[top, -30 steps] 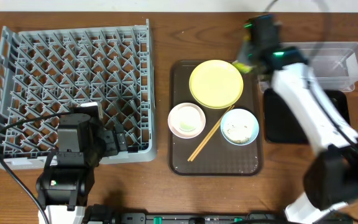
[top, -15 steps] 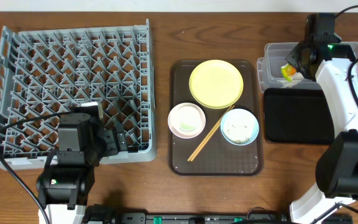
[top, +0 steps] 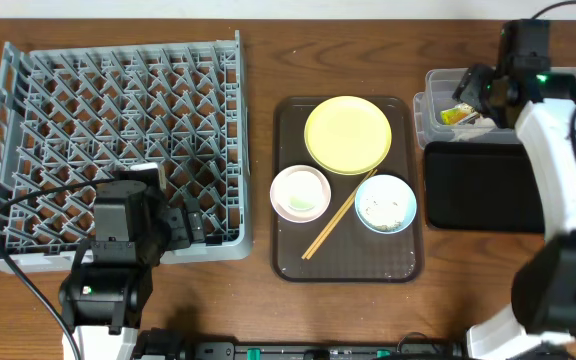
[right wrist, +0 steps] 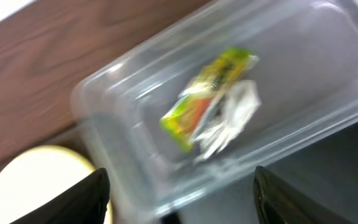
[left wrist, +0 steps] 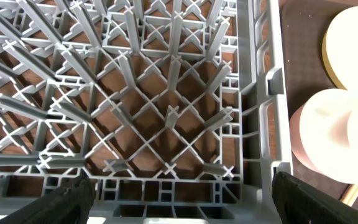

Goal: Sort waste into correct bins and load items into the dishwasher rack
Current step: 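Carry the wrapper with the right gripper and drop it into the clear bin, then grasp the rim of the light-blue rice bowl with the right gripper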

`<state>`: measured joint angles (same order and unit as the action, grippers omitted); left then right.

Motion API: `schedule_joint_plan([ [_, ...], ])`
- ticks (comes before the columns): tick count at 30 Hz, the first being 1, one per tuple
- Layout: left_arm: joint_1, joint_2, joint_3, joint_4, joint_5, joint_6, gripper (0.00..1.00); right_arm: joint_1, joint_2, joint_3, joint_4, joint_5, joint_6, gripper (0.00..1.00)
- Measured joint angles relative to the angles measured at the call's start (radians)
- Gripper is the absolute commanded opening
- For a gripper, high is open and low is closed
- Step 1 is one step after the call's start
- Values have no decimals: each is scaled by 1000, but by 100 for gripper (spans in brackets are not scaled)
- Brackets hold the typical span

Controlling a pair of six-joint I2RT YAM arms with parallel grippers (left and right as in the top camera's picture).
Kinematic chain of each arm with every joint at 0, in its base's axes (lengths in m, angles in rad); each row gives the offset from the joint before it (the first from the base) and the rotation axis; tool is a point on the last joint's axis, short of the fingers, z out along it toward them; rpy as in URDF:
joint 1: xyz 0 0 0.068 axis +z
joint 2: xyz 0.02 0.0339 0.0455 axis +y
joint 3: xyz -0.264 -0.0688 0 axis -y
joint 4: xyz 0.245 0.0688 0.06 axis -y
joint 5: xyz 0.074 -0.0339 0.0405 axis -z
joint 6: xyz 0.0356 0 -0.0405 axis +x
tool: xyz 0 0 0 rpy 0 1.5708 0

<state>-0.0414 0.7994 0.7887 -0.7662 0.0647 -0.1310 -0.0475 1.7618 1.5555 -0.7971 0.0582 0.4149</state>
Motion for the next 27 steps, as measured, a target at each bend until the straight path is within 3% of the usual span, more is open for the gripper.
schedule_joint_plan([
  [6, 0, 3, 0, 0, 0, 0, 93, 58, -142, 0, -208, -137, -158, 73],
  [12, 0, 3, 0, 1, 0, 0, 93, 215, -143, -28, -351, -185, -228, 74],
  [21, 0, 3, 0, 0, 0, 0, 93, 469, -139, -261, -287, -209, -245, 58],
  [23, 0, 3, 0, 0, 0, 0, 93, 508, -139, -326, -237, -211, -240, 50],
  [27, 0, 3, 0, -1, 0, 0, 93, 563, -139, -438, -122, -184, -213, 47],
])
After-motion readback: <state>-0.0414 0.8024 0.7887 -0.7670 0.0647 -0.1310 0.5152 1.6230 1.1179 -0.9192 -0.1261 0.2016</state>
